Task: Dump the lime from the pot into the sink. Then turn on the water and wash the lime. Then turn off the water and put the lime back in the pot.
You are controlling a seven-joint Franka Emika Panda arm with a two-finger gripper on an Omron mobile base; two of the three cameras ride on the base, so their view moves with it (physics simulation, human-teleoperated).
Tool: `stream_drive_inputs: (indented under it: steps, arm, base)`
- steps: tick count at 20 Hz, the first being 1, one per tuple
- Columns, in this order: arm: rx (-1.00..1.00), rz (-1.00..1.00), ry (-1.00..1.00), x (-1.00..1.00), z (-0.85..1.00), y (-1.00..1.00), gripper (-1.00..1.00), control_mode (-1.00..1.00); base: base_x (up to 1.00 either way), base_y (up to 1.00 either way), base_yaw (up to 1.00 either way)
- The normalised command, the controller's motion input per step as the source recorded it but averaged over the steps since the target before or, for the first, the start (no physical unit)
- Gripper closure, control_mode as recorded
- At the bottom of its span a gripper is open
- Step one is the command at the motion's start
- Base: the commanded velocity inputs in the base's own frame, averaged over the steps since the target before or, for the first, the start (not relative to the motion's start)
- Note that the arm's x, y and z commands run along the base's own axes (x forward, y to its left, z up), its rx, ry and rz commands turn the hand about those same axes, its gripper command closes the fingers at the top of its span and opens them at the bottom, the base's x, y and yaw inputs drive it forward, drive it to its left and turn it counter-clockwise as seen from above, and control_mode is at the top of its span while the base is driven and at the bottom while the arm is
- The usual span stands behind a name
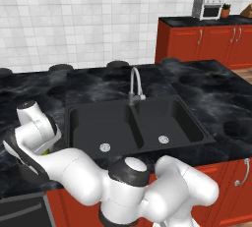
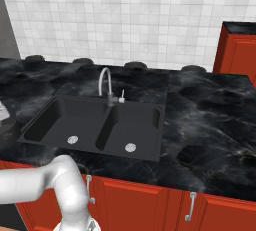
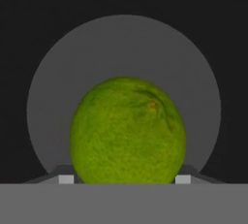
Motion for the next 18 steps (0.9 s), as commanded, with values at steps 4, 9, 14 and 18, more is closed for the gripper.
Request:
stream_drive_inputs:
  steps: [4, 9, 14, 18]
  arm:
    - [0.00, 0.00, 0.00, 0.12, -0.01, 0.00, 1.00, -1.00]
    - [0.00, 0.00, 0.00, 0.07, -0.05, 0.00, -1.00, -1.00]
    - [0.00, 0.00, 0.00, 0.00, 0.00, -0.05, -1.00, -1.00]
    - [0.00, 0.00, 0.00, 0.00, 0.00, -0.02, -1.00, -1.00]
  base:
    - [0.00, 0.00, 0.00]
    - [0.00, 0.00, 0.00]
    - [0.00, 0.00, 0.00]
    - [0.00, 0.00, 0.00]
